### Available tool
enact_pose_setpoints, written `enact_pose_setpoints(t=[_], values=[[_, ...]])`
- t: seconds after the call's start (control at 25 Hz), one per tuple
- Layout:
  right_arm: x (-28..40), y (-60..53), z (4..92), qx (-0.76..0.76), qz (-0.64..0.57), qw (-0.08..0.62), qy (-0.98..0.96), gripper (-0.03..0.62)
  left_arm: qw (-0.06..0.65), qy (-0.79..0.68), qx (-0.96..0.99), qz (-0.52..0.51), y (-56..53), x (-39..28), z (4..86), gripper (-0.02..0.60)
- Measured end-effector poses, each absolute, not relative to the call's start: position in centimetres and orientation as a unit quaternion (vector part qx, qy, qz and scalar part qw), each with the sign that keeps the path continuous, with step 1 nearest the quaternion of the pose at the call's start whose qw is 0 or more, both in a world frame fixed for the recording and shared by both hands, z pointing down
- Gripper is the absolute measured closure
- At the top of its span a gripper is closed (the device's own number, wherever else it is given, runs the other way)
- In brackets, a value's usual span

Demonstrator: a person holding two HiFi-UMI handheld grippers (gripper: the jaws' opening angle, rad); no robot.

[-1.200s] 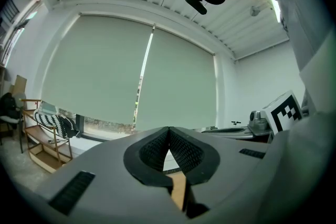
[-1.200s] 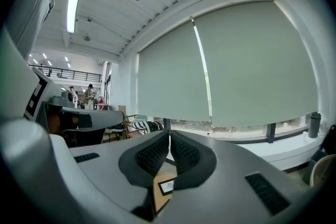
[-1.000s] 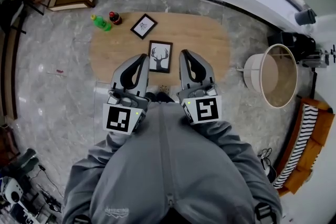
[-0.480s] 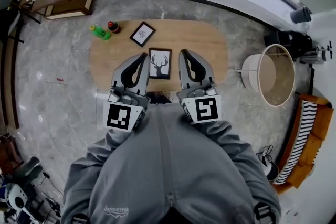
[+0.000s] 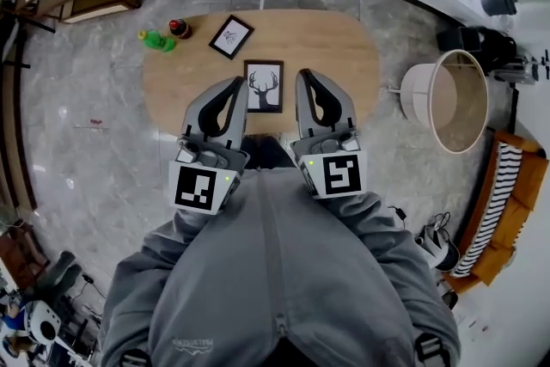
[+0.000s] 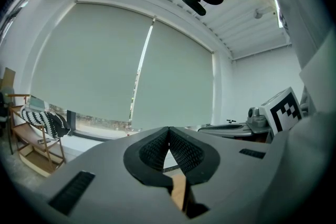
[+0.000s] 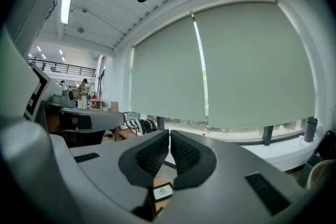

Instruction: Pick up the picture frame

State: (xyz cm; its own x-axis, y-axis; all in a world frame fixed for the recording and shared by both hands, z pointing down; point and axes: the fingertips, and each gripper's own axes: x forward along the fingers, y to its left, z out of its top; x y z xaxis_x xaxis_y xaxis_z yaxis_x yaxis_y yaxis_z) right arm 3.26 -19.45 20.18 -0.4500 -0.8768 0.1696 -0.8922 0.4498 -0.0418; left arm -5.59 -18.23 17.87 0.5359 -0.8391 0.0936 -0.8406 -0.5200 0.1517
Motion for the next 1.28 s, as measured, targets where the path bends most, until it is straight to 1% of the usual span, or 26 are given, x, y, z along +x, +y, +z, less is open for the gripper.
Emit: enact_pose_setpoints(t=[0.4,0.6,0.96,1.28], values=[[3.2,-21.4,26.3,0.528,0.075,0.086,-0.842,0.562,0.092,-0.481,0.871,0.037,-20.5,-6.6,23.9,0.565],[3.3,-22.2,30.4,0.536,0.086,0.079,-0.836,0.562,0.1,-0.486,0.868,0.028,-21.5,-7.0,27.6,0.565],[3.5,-23.3,39.3,0.529,0.102,0.103,-0.836,0.562,0.091,-0.47,0.877,0.045,-22.2,-6.2,35.9,0.565],[4.2,-23.6,46.7,0.536,0.126,0.113,-0.827,0.562,0.1,-0.457,0.881,0.069,-21.4,-5.7,43.6,0.565]])
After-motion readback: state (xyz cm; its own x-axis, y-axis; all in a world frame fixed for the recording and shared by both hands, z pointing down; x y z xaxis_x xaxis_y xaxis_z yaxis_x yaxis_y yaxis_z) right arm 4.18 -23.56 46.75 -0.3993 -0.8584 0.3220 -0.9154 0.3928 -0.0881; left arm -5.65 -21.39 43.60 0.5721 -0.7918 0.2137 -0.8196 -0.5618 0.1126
